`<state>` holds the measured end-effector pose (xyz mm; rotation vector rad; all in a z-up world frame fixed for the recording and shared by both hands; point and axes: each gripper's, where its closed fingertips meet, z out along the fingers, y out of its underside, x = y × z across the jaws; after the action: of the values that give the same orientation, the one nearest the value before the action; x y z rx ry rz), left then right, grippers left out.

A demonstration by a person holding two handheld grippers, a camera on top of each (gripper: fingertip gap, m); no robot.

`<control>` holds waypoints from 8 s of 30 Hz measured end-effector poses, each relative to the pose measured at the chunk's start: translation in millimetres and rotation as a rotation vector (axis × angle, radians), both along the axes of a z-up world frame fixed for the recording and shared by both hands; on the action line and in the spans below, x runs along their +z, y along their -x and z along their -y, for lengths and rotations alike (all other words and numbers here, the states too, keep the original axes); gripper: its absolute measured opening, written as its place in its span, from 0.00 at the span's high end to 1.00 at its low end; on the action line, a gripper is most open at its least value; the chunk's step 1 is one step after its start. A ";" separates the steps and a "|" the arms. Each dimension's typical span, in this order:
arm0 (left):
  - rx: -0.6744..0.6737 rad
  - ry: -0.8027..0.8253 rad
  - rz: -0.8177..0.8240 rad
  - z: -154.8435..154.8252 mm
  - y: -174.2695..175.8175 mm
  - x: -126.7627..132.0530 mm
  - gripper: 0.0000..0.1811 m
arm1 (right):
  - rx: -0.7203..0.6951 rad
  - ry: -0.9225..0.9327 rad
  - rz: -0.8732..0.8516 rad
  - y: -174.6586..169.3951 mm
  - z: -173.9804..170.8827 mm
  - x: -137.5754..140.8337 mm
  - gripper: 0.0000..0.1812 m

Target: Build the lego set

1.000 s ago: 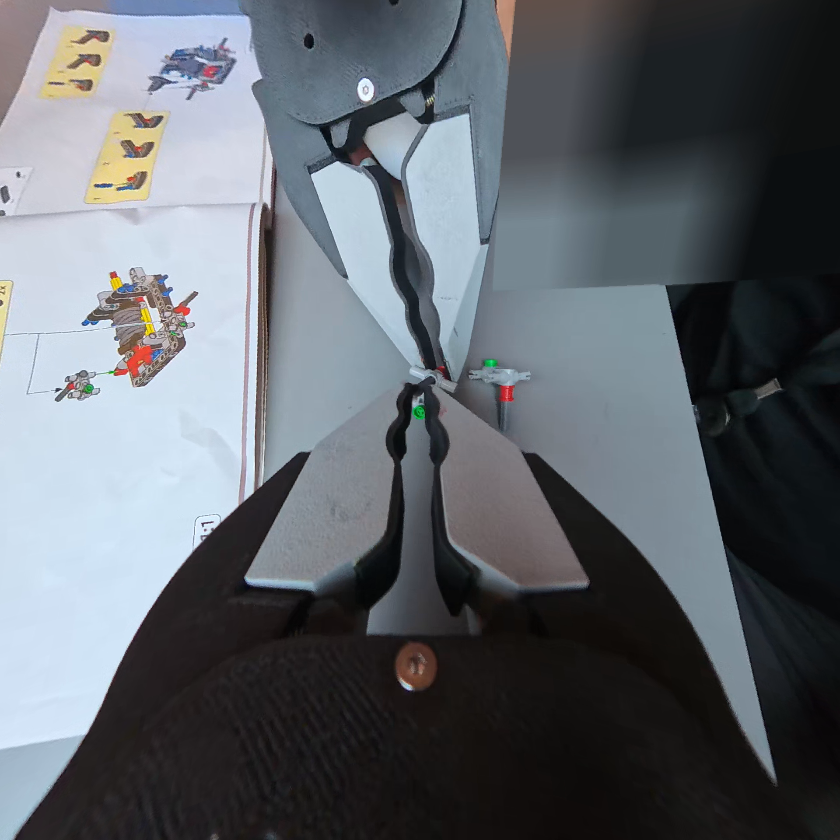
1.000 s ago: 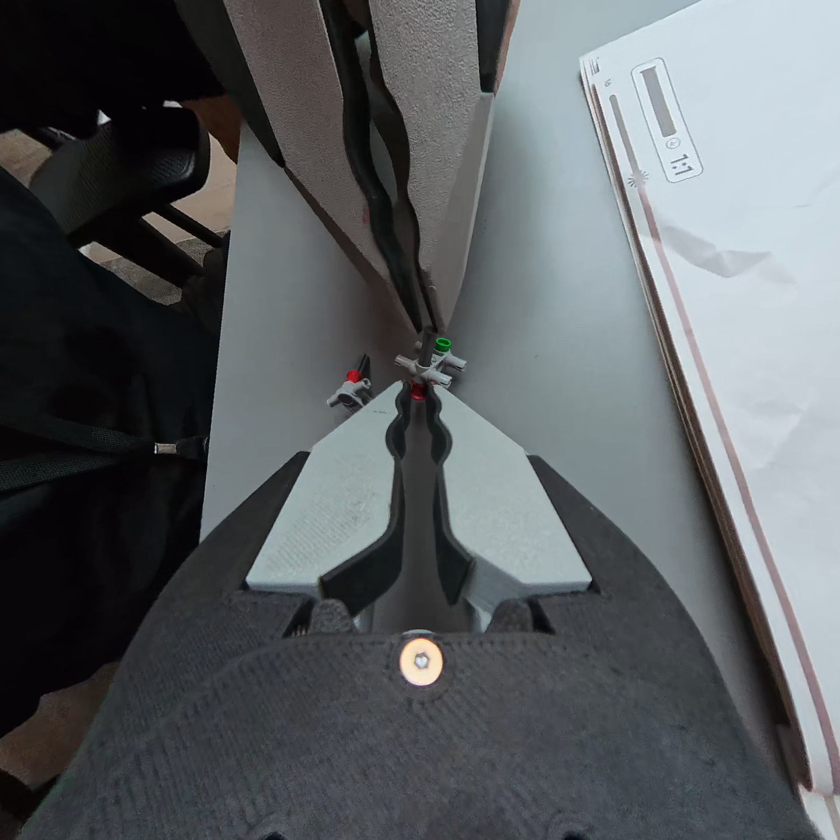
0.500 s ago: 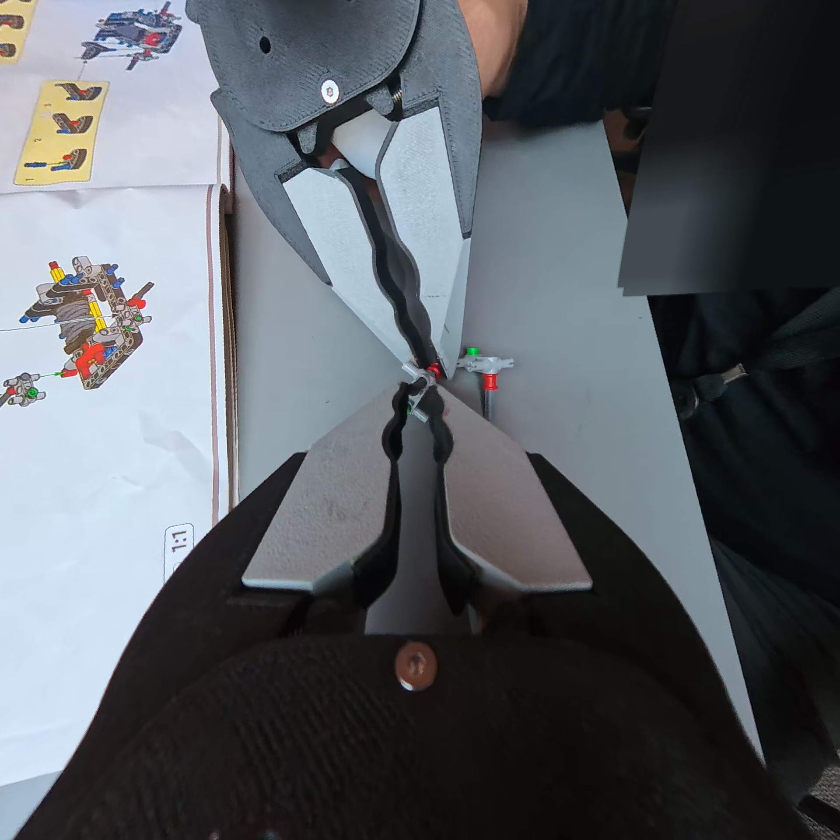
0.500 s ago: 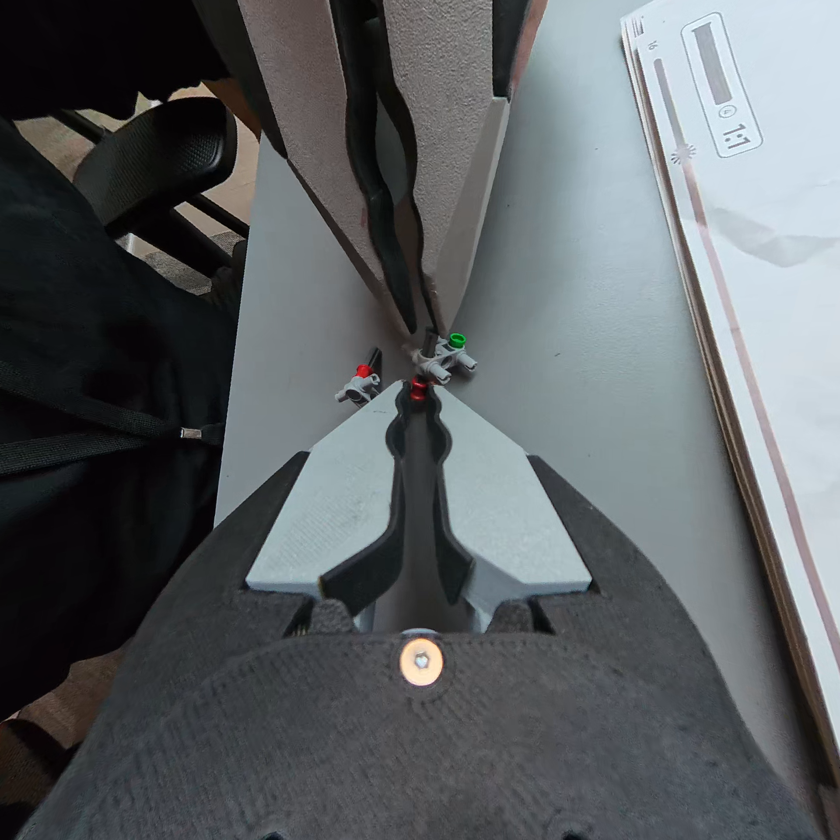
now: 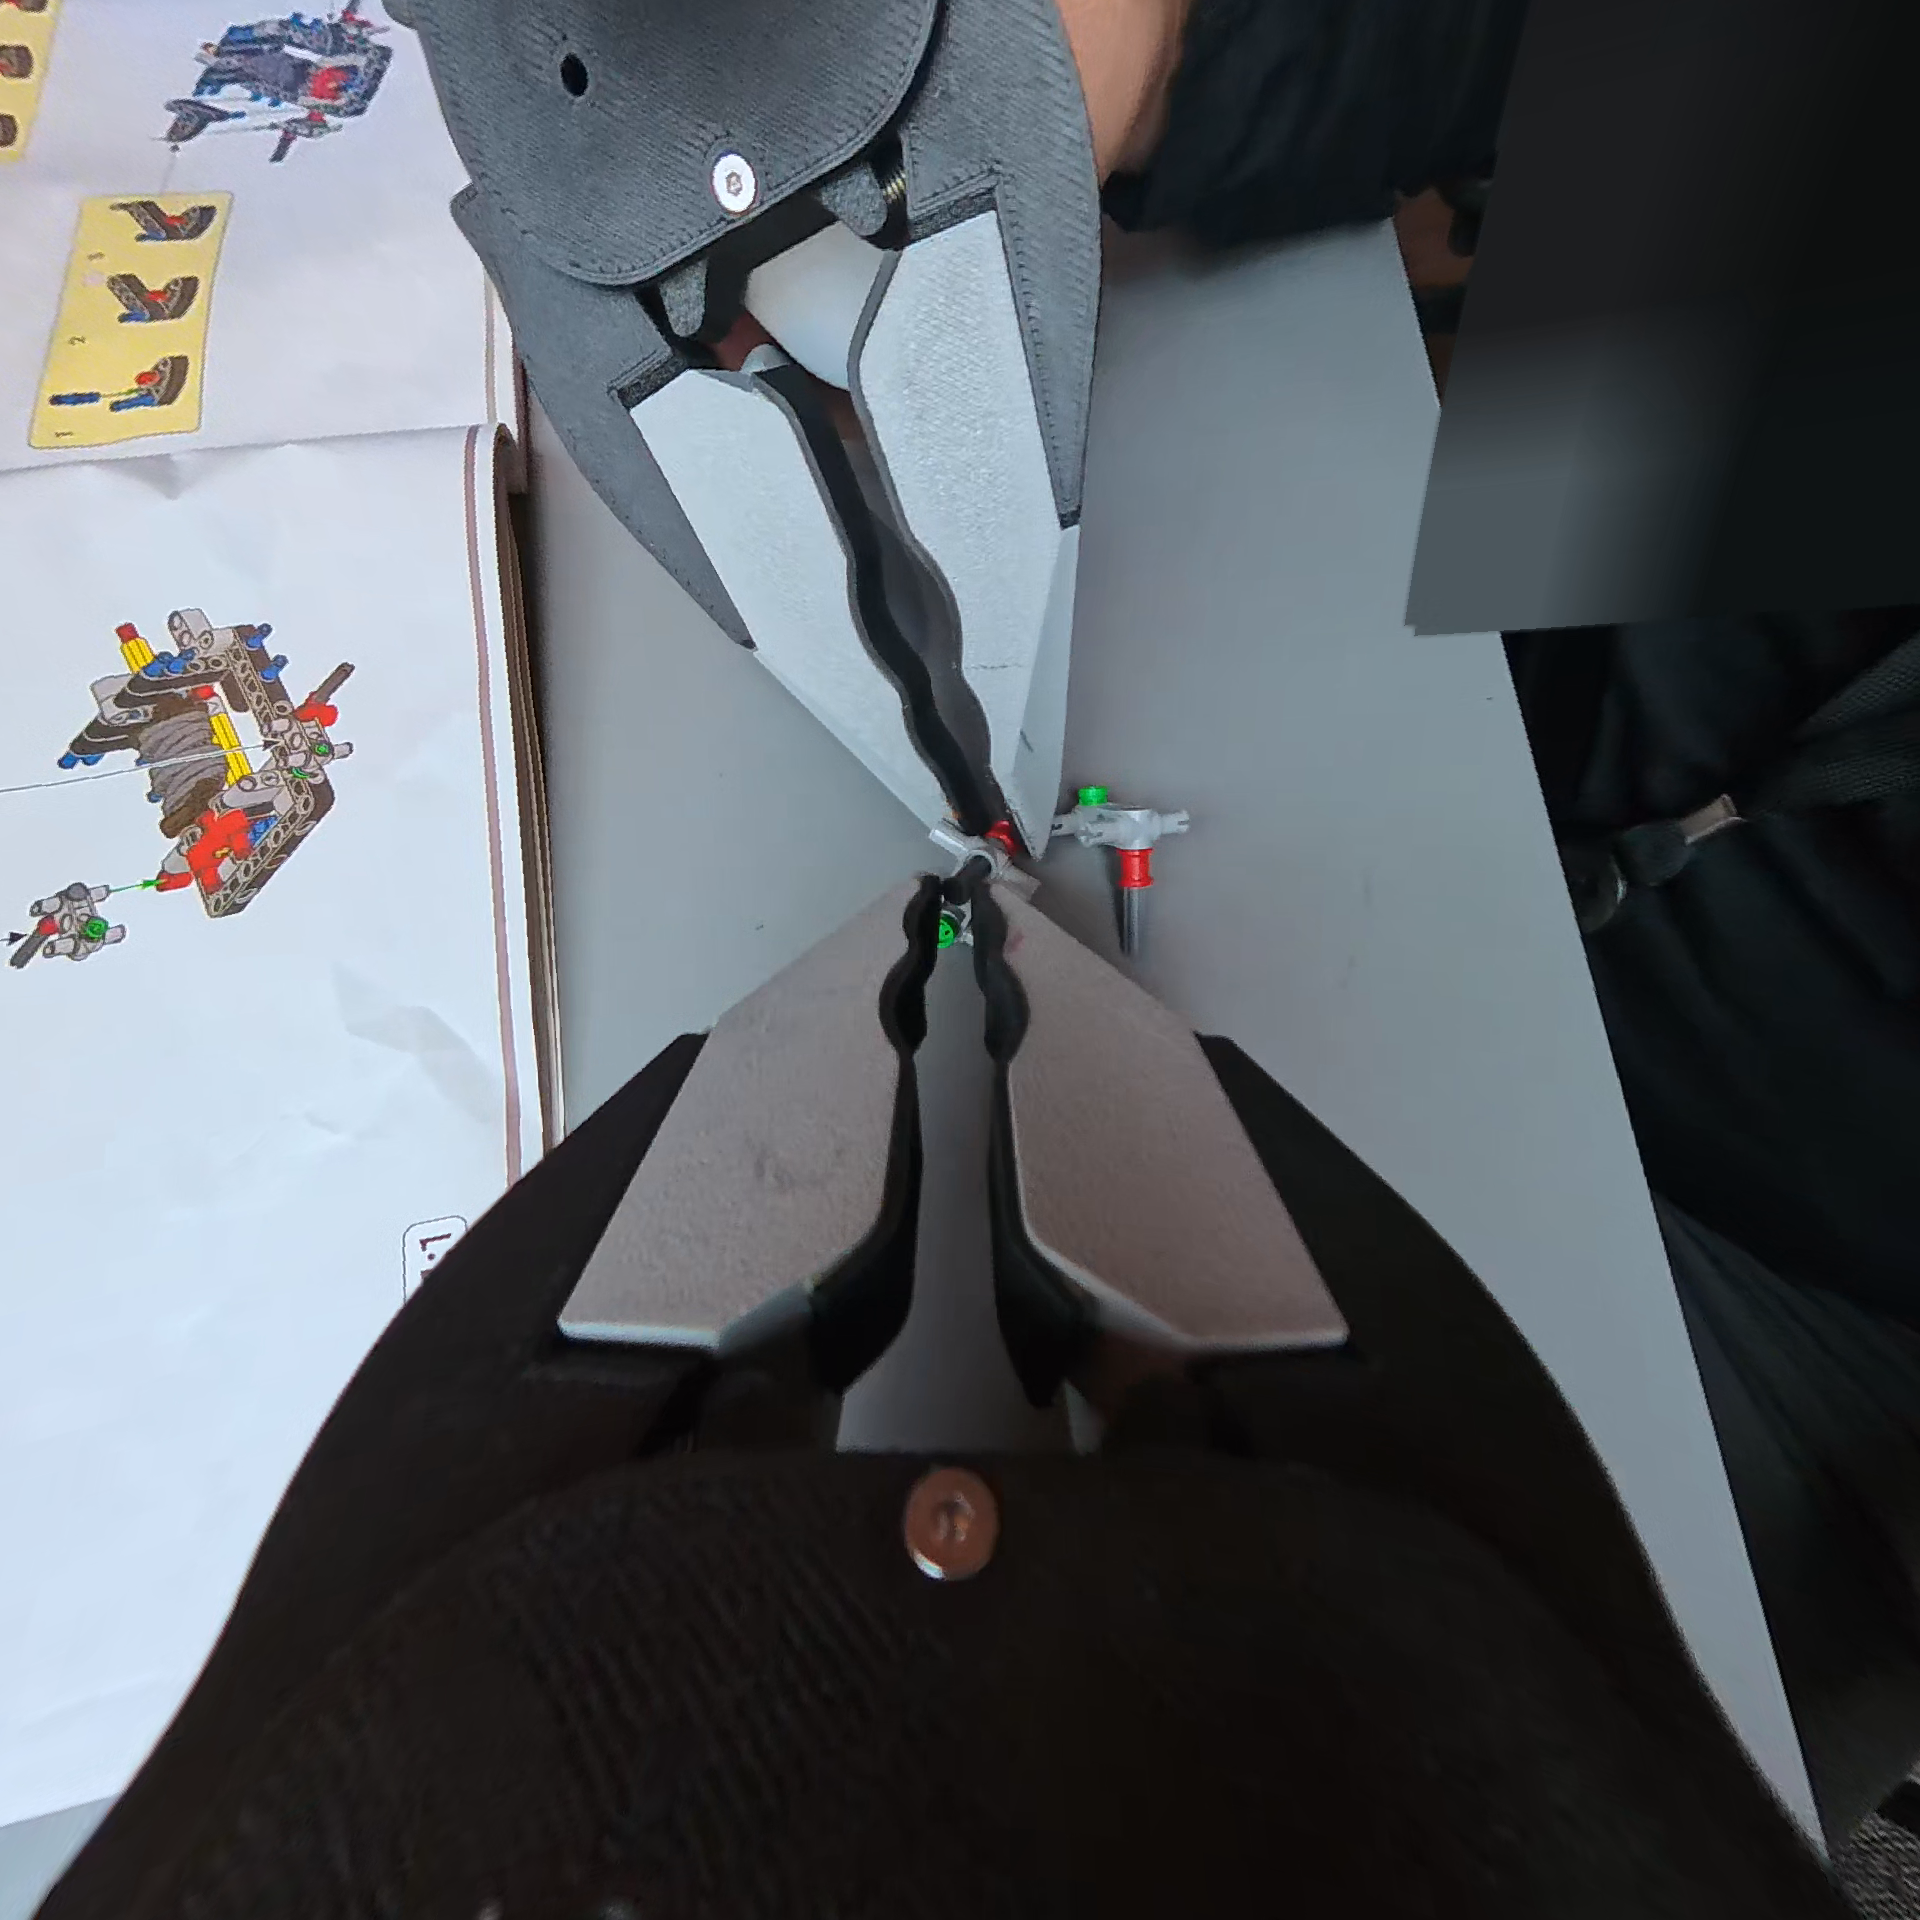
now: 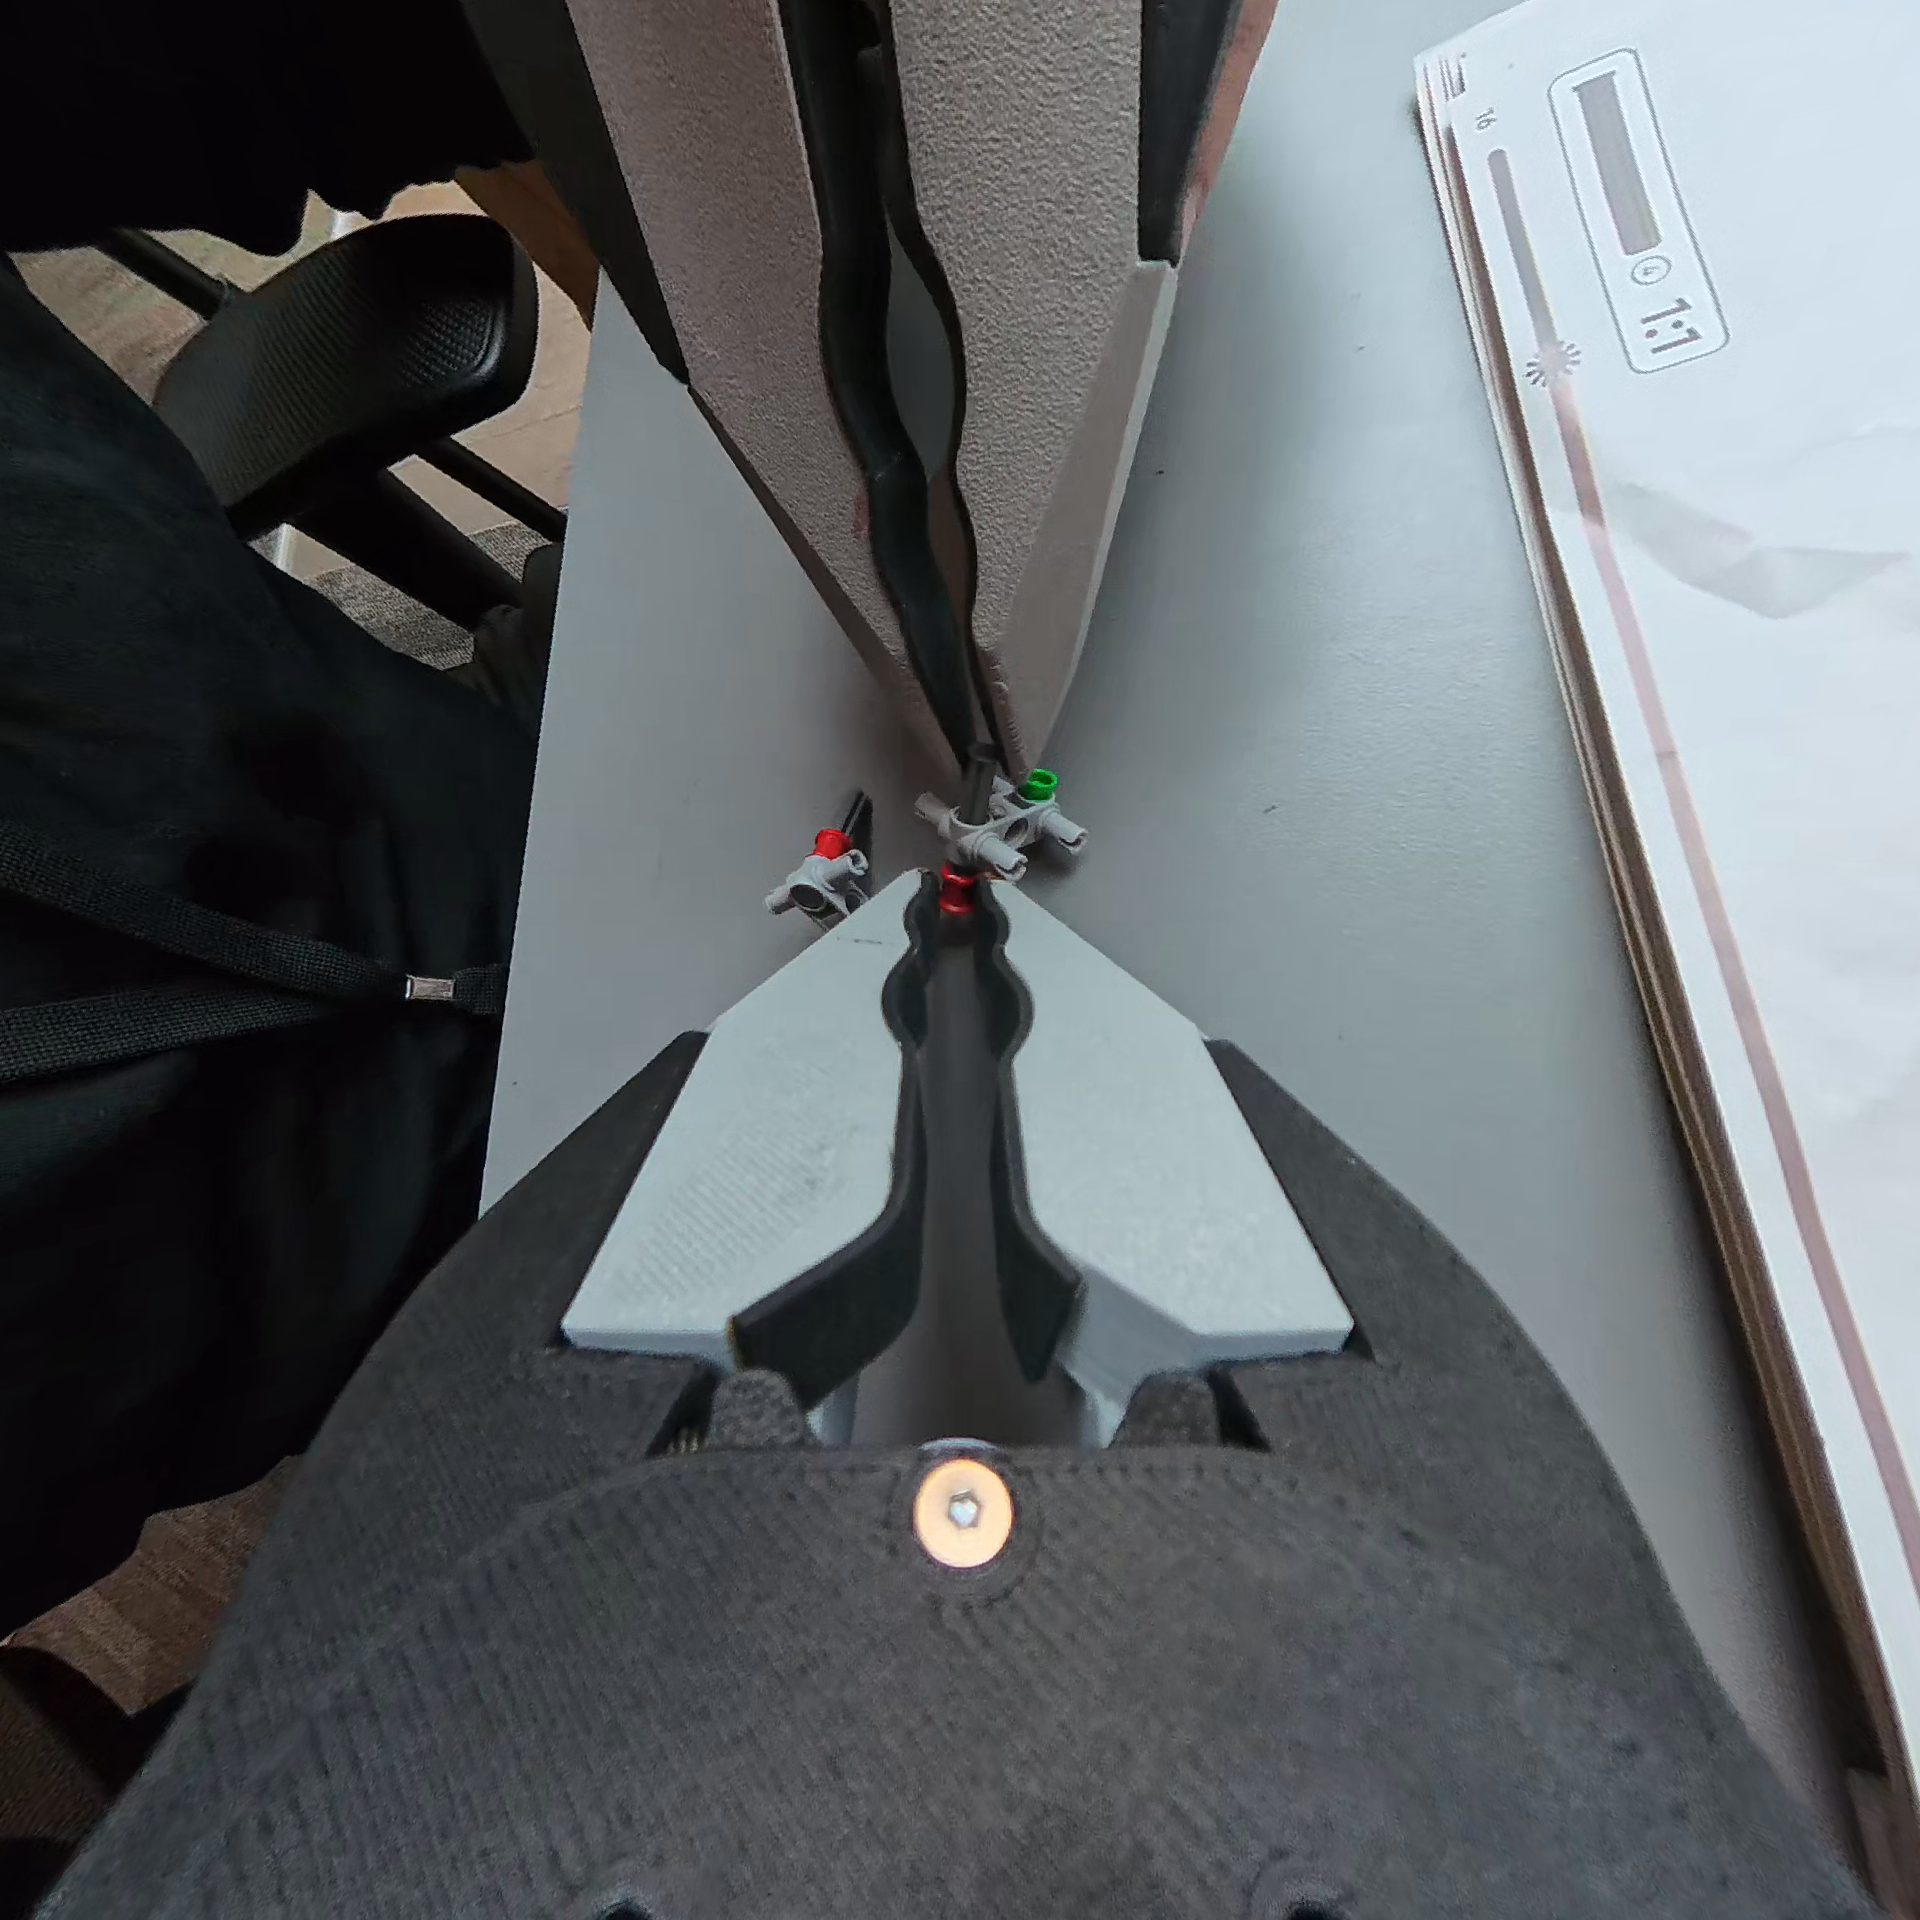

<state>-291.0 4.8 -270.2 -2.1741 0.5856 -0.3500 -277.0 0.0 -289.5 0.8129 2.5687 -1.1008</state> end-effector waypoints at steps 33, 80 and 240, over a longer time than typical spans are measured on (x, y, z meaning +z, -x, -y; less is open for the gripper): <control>-0.037 -0.004 -0.006 4.6 -4.5 -1.0 0.98 | 0.043 0.002 0.000 -4.2 2.1 -0.4 0.98; 0.181 -0.268 0.110 -14.1 22.4 39.4 0.76 | -0.079 -0.064 -0.466 34.1 -16.7 36.3 0.99; 0.303 -0.273 0.144 -7.2 56.5 40.0 0.90 | -0.220 -0.132 -0.738 61.7 -64.0 54.2 1.00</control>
<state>-347.5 12.0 -230.2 -1.9175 0.2044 -0.2444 -338.6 64.0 -235.3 0.8508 3.2340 -1.5393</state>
